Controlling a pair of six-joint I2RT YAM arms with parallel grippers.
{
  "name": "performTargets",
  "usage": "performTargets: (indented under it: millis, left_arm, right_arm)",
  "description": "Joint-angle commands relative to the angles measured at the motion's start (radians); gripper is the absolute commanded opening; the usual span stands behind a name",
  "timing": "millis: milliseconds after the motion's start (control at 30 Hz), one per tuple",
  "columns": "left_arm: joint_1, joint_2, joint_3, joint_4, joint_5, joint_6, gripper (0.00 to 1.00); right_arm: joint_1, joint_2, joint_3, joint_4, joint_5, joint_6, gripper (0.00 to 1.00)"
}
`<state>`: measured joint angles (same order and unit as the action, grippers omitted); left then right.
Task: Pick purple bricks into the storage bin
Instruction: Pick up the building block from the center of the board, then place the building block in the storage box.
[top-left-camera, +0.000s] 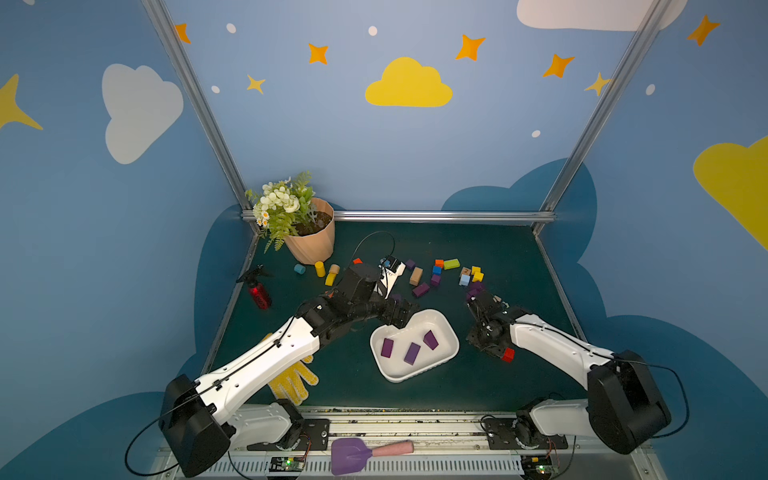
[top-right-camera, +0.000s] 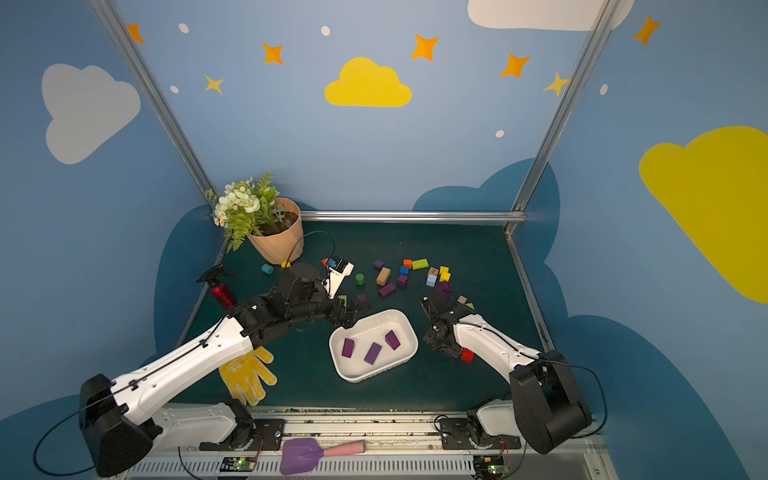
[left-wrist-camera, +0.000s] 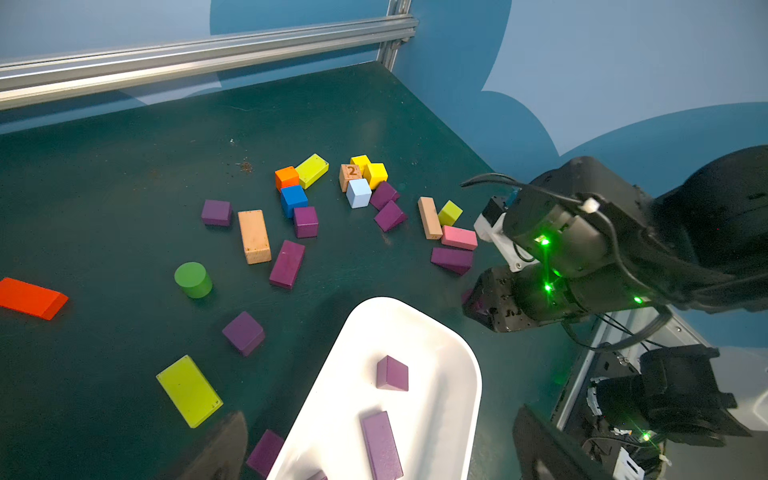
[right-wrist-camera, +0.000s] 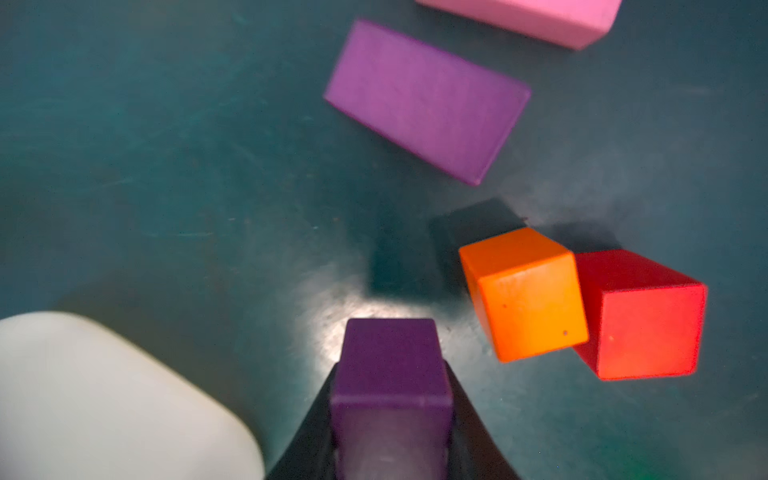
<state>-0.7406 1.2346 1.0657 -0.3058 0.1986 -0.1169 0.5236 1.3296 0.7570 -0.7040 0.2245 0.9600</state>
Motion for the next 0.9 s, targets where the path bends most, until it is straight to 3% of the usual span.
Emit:
performTargets:
  millis: [0,467,867]
  left_arm:
    - [0.01,0.022,0.022,-0.033,-0.014,-0.019,1.0]
    - [0.048,0.058,0.039,-0.052,-0.042,-0.081,1.0]
    - [0.087,0.091,0.053,-0.071,-0.056,-0.121,1.0]
  right_arm:
    - [0.027,-0.043,0.042,-0.066,0.069,-0.01,0.33]
    - [0.152,-0.138,0.109,-0.097,0.161,-0.053,0.34]
    - [0.332,-0.09,0.157,-0.023,0.246,-0.083,0.34]
